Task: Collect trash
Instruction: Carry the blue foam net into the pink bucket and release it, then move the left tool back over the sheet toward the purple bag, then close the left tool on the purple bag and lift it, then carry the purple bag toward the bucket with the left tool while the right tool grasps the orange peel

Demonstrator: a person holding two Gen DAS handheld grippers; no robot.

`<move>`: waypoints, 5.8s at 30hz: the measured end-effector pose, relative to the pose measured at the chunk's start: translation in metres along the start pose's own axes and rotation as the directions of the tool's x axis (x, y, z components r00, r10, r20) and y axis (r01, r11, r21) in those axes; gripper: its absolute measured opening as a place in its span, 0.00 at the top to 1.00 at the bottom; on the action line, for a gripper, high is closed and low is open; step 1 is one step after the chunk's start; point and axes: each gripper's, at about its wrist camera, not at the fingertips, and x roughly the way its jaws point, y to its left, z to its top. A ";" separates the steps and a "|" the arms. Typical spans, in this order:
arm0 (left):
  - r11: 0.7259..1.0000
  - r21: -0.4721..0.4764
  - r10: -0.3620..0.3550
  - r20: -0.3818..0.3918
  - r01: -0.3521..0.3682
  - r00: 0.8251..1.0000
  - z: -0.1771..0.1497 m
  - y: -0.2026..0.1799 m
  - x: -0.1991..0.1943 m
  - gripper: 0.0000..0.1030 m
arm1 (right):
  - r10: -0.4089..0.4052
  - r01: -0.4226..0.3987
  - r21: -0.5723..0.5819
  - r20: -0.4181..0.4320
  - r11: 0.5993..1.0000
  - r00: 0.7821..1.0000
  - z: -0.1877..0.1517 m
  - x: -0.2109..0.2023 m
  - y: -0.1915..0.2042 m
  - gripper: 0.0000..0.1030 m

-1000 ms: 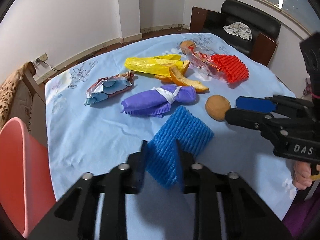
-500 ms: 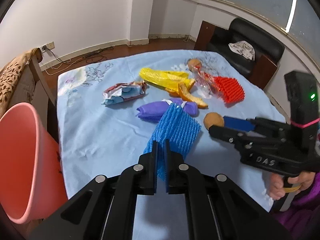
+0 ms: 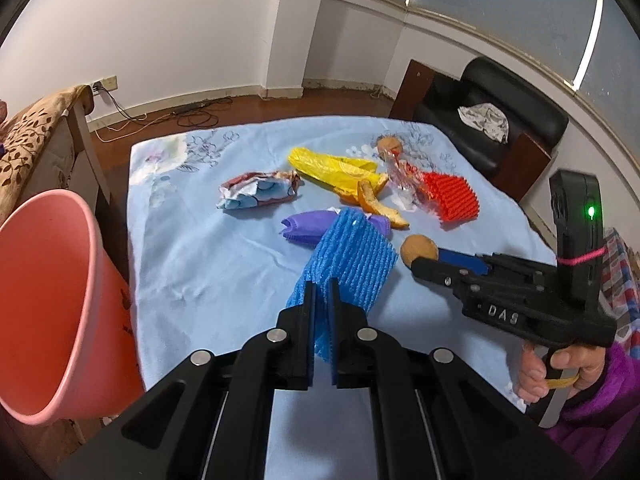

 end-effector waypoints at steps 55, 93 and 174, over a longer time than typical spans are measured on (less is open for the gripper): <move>0.792 -0.500 0.425 0.038 -0.351 0.904 -0.060 0.183 -0.111 0.68 | 0.323 -0.355 -0.388 -0.148 0.851 0.935 0.036 0.066 0.265 0.69; 0.980 -0.150 0.144 0.093 -0.129 0.985 0.005 0.061 -0.051 0.61 | 0.075 -0.069 -0.127 0.042 0.989 0.996 0.024 -0.007 0.048 0.56; 0.983 -0.180 0.048 0.060 -0.037 0.997 0.008 0.031 -0.027 0.83 | 0.019 -0.016 -0.098 0.028 0.995 0.999 0.032 -0.001 0.031 1.00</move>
